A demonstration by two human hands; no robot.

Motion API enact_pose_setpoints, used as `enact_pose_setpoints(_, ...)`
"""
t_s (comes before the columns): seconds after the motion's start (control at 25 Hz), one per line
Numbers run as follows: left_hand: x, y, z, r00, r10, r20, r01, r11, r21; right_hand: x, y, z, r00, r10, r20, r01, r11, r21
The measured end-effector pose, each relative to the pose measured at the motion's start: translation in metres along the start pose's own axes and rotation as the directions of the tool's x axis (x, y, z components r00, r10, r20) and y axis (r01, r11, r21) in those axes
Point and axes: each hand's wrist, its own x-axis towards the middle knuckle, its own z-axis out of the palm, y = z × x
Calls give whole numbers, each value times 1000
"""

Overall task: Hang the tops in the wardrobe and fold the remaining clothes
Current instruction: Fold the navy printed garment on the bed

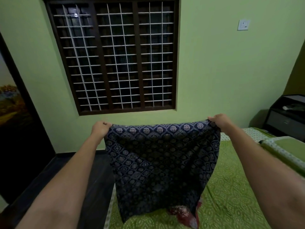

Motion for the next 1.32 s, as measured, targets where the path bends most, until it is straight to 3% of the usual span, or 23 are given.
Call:
enact_pose_setpoints(0.12,-5,-11,0,955,-168,246,202,972,-121,-5,8,2,997,9,77,-28,967,254)
enact_pose_setpoints(0.2,-13,-17,-4,896,-248,369,304,947,-100,-15,13,2,972,26,235,-112,927,357)
enact_pose_setpoints(0.28,-18,-21,-11,845,-286,452,330,944,-19,-28,16,0,924,39,381,-186,915,359)
enact_pose_setpoints(0.4,-25,-29,-11,763,-289,579,250,957,148,-40,29,3,932,21,361,-55,995,84)
enact_pose_setpoints(0.44,-29,-27,-9,776,-270,570,200,962,183,-38,33,7,950,-2,311,19,998,-53)
enact_pose_setpoints(0.52,-27,-19,-5,884,-137,447,7,960,279,-39,24,6,975,-88,206,145,949,-279)
enact_pose_setpoints(0.6,-12,-2,-14,956,95,278,-190,923,336,-37,-2,-13,968,-248,33,244,905,-348)
enact_pose_setpoints(0.68,5,16,-29,946,309,101,-325,909,260,-37,-28,-42,897,-398,-191,324,887,-328)
enact_pose_setpoints(0.76,13,24,-36,939,344,29,-343,920,188,-35,-35,-57,875,-421,-239,325,877,-355)
enact_pose_setpoints(0.84,13,20,-29,959,279,47,-283,949,141,-31,-25,-52,930,-323,-177,250,907,-339)
enact_pose_setpoints(0.96,10,10,-17,994,56,92,-38,981,-193,-22,-8,-40,940,-245,-237,230,969,-90)
enact_pose_setpoints(1.08,5,12,-15,994,-38,102,83,873,-481,-23,-7,-36,959,-136,-248,215,921,324)
enact_pose_setpoints(1.2,-14,34,-32,998,27,51,15,733,-680,-52,-35,-48,960,-191,-206,279,739,614)
enact_pose_setpoints(1.24,-25,46,-46,995,94,14,-50,642,-765,-65,-43,-61,938,-258,-231,344,639,687)
enact_pose_setpoints(1.32,-48,75,-80,955,272,-120,-225,398,-890,-87,-59,-93,841,-412,-350,495,330,804)
